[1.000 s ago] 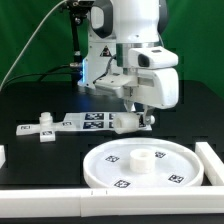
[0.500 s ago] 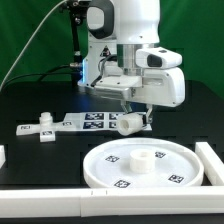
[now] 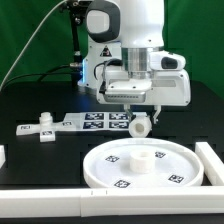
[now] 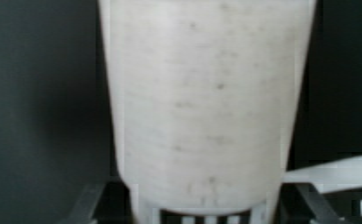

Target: Assemble round table

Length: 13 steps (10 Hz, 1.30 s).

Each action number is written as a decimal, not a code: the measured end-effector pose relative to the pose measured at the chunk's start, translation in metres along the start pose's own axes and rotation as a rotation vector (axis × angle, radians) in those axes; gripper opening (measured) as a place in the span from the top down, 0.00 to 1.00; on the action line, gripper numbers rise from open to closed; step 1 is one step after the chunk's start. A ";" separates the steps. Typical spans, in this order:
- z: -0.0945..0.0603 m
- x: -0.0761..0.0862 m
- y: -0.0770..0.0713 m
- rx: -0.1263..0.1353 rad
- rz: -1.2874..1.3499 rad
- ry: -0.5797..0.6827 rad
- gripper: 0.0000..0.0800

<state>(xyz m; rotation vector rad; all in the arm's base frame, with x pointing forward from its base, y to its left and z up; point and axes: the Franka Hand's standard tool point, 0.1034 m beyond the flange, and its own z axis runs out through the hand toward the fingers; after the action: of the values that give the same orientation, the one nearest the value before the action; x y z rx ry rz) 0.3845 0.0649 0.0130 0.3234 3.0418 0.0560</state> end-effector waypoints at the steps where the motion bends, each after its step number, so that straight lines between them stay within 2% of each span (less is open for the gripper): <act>1: 0.000 -0.001 -0.001 0.002 0.001 0.000 0.61; 3: 0.000 -0.001 -0.001 0.002 0.005 0.000 0.61; 5: 0.000 -0.001 -0.001 0.002 0.006 0.000 0.30; 6: 0.000 -0.001 -0.001 0.002 0.006 0.000 0.22; 7: -0.001 -0.002 -0.001 0.001 0.034 -0.004 0.22; 9: -0.015 -0.010 0.005 -0.008 0.101 -0.036 0.19; 13: -0.037 -0.033 0.007 -0.044 0.610 -0.086 0.19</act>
Offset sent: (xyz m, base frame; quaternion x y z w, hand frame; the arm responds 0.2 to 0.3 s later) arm 0.0000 0.0000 0.0000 0.0000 0.0000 0.0000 1.0000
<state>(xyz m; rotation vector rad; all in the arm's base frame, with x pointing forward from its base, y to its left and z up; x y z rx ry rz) 0.4154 0.0635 0.0529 1.1942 2.7331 0.1408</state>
